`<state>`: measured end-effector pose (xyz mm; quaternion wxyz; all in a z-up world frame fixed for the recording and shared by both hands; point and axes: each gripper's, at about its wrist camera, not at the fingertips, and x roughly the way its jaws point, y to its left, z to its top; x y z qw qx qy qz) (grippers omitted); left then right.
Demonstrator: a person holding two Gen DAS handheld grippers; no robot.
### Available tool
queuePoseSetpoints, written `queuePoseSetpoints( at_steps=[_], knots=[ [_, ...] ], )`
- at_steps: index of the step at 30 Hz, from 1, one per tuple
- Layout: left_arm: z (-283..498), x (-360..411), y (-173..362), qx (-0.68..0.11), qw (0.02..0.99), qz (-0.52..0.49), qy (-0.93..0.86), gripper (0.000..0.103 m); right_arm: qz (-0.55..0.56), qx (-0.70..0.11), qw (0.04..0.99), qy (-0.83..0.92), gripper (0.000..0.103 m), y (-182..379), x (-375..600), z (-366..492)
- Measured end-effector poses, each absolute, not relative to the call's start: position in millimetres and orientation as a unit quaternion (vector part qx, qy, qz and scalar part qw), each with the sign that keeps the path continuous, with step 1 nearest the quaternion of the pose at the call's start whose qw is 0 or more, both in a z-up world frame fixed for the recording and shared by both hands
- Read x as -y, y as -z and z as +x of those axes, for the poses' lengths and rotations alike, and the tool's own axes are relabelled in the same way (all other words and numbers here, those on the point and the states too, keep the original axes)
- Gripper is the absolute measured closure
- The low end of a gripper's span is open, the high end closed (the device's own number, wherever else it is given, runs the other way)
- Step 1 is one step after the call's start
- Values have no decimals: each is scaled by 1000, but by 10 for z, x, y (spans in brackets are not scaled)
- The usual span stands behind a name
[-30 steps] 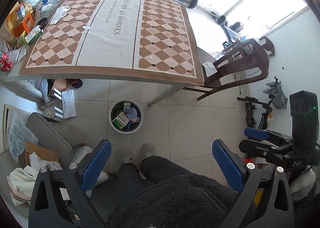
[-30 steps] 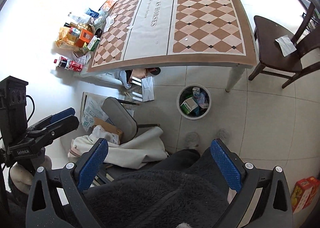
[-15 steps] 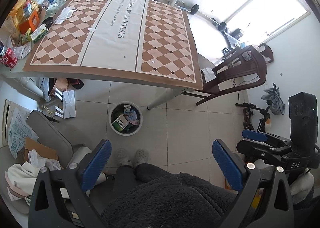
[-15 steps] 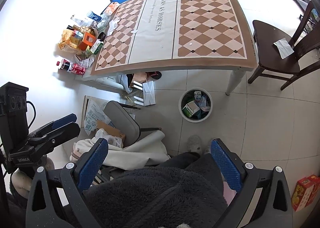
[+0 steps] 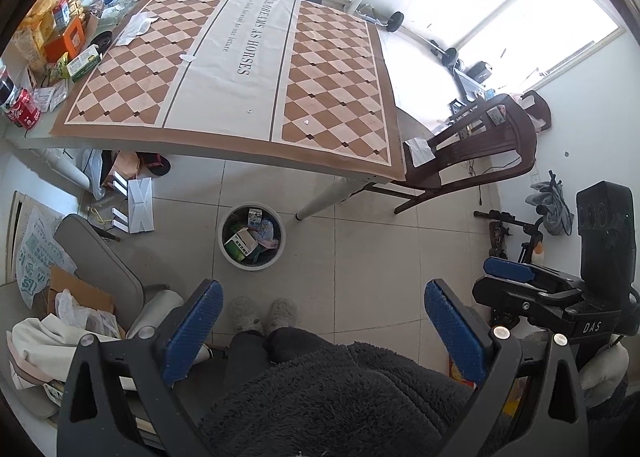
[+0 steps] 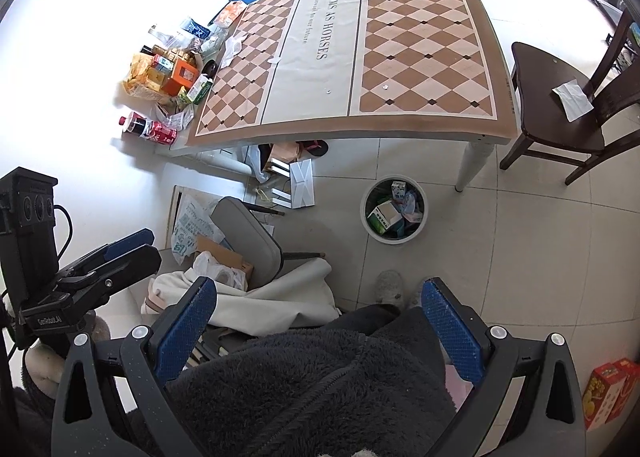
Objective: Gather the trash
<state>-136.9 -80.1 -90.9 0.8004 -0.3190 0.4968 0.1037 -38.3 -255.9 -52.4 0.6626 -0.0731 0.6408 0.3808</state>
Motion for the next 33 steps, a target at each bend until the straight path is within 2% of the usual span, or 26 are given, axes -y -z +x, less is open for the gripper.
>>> queuePoseSetpoints(
  at_steps=[33],
  knots=[
    [-1329,1078,907,-503,801,-306,-109,0,-82,-642,652,-395,0,517,2812,-310]
  ],
)
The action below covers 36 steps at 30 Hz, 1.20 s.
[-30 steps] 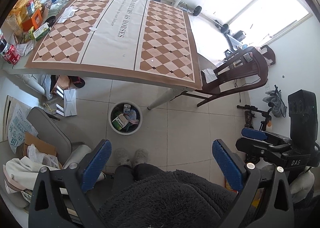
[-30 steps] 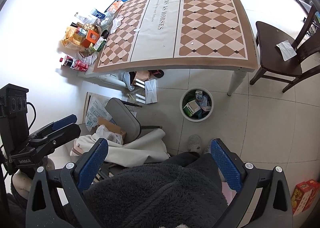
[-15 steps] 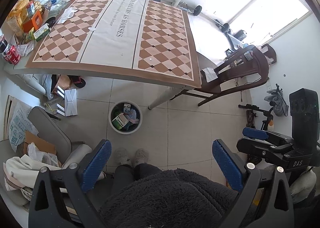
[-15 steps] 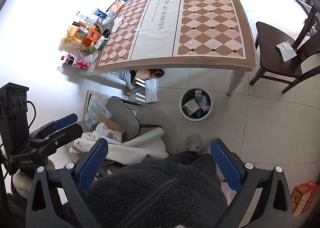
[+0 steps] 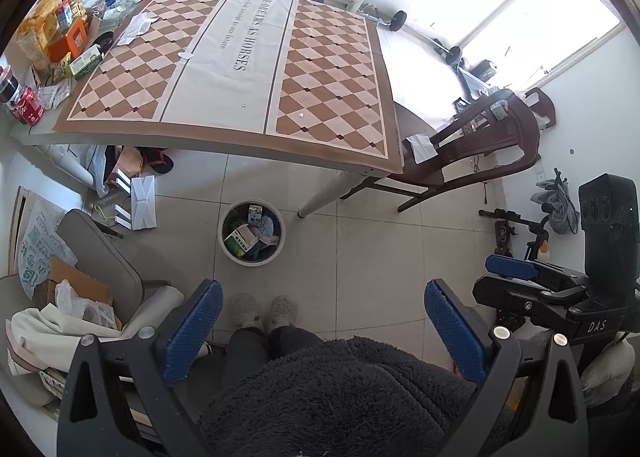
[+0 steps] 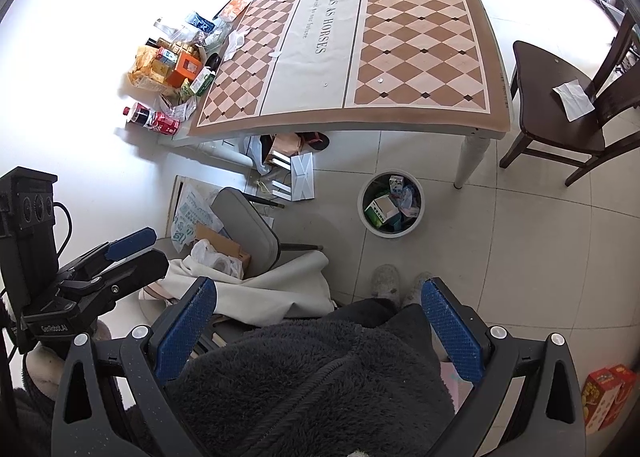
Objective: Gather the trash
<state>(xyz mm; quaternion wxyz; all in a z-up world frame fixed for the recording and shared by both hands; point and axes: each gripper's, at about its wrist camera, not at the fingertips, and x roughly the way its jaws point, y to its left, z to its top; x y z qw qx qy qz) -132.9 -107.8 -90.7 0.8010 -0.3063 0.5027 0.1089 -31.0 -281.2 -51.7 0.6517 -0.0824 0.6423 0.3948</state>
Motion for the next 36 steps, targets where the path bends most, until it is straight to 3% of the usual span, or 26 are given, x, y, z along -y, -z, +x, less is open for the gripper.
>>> queuePoseSetpoints(
  at_steps=[36],
  knots=[
    [-1337,1134,903,-501,802,-306,-110,0,-84,-641,652,-396,0,534,2854,-301]
  ],
)
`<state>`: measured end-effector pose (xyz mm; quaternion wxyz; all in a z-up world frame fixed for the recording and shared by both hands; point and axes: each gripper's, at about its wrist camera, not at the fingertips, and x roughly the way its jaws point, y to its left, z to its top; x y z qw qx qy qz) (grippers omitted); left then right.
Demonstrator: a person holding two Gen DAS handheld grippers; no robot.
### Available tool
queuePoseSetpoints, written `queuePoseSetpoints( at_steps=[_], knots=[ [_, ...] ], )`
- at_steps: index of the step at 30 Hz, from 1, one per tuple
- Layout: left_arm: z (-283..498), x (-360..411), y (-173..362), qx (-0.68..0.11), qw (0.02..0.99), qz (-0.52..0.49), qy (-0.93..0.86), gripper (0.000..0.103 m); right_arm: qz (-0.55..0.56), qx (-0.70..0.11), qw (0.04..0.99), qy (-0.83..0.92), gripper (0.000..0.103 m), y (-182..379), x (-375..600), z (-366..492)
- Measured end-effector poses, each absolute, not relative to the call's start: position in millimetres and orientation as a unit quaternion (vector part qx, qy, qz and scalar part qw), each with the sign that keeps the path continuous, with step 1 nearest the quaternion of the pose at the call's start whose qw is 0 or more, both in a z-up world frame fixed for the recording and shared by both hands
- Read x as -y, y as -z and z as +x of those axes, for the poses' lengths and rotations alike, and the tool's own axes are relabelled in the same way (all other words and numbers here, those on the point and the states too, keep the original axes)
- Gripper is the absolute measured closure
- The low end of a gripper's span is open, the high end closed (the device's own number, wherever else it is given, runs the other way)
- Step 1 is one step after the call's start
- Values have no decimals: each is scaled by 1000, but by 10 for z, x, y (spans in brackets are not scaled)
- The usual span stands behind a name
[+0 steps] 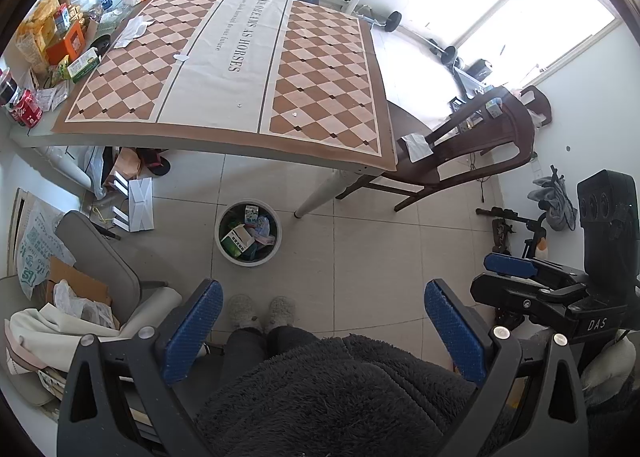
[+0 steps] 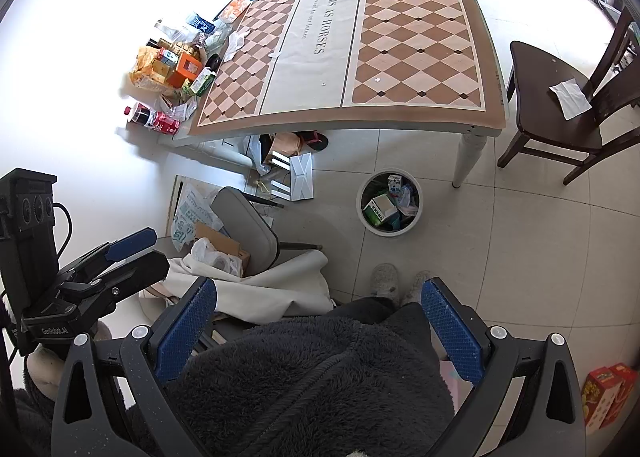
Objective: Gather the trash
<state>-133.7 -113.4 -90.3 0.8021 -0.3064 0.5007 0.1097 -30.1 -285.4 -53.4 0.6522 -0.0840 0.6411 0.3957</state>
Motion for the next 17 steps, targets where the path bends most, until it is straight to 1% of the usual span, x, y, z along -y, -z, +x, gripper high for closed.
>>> queuePoseSetpoints(
  at_steps=[17],
  knots=[
    [-1361,1200,853,-500,804,-303,-111,0,-84,-642,650,-397,0,543,2879,-311]
  ],
)
